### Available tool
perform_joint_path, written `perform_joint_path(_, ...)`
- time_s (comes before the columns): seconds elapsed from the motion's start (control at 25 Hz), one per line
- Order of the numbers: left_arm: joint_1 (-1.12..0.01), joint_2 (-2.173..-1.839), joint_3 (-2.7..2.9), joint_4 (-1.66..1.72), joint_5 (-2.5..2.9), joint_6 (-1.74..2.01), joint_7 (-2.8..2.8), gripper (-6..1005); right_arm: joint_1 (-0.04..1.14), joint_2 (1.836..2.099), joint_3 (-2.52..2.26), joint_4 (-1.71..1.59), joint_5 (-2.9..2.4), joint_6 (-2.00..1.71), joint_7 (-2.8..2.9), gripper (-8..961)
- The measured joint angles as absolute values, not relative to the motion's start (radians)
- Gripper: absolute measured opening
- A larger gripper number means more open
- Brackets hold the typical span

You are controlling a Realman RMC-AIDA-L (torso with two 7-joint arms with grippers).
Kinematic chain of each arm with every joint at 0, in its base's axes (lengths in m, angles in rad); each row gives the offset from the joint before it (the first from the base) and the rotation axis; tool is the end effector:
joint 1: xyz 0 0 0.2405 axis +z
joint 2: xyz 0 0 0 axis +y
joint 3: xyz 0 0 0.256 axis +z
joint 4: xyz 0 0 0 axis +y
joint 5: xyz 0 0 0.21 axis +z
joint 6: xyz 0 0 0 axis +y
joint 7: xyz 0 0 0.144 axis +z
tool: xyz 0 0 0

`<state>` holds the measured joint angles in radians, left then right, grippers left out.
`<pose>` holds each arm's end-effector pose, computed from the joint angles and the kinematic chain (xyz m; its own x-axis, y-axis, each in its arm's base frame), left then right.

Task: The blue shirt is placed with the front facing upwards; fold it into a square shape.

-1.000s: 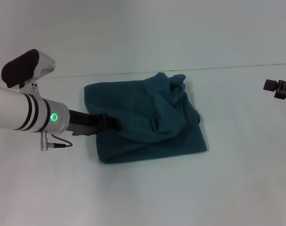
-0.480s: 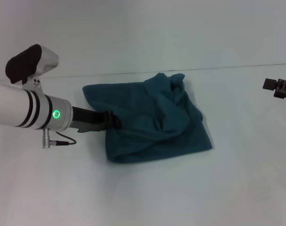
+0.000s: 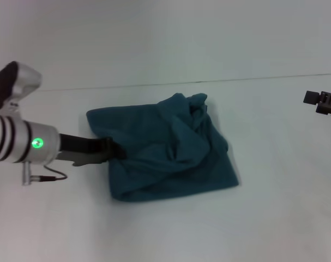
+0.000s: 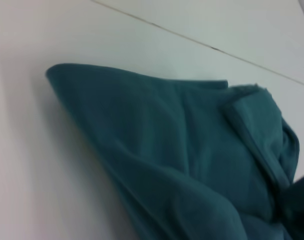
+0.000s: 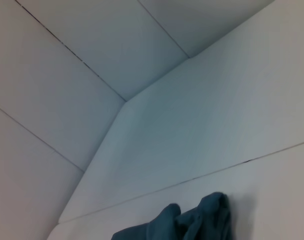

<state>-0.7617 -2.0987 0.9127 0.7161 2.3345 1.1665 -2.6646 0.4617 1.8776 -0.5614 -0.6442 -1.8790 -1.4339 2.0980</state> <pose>-0.2212 0.4076 -0.0294 0.2093 0.9144 0.3465 0.9768 -0.1788 -0.1182 0.3257 0.3520 0.1143 0.2032 -0.6643 -0.7193 -0.9484 -0.3161 0.0241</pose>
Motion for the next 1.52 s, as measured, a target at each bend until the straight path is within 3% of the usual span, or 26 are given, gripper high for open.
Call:
perform_joint_path(0.16, -0.705, -2.094, 0.881, 0.773, 2.333, 1.244, -2.662, 200, 0.463, 1.878, -0.562, -0.638, -1.879, -1.429, 2.098, 915)
perform_joint_path(0.44, -0.631, -2.045, 0.799, 0.806, 2.333, 1.341, -2.640, 200, 0.466, 1.877, -0.567, -0.635, -1.879, -1.423, 2.099, 915)
perform_joint_path(0.68, -0.630, -2.013, 0.764, 0.789, 2.356, 1.351, -2.630, 198, 0.469, 1.879, -0.570, -0.635, -1.879, -1.420, 2.099, 915)
perform_joint_path(1.52, -0.619, -2.007, 0.724, 0.831, 2.440, 1.445, -2.640, 256, 0.473, 1.878, -0.571, -0.635, -1.879, -1.425, 2.101, 915)
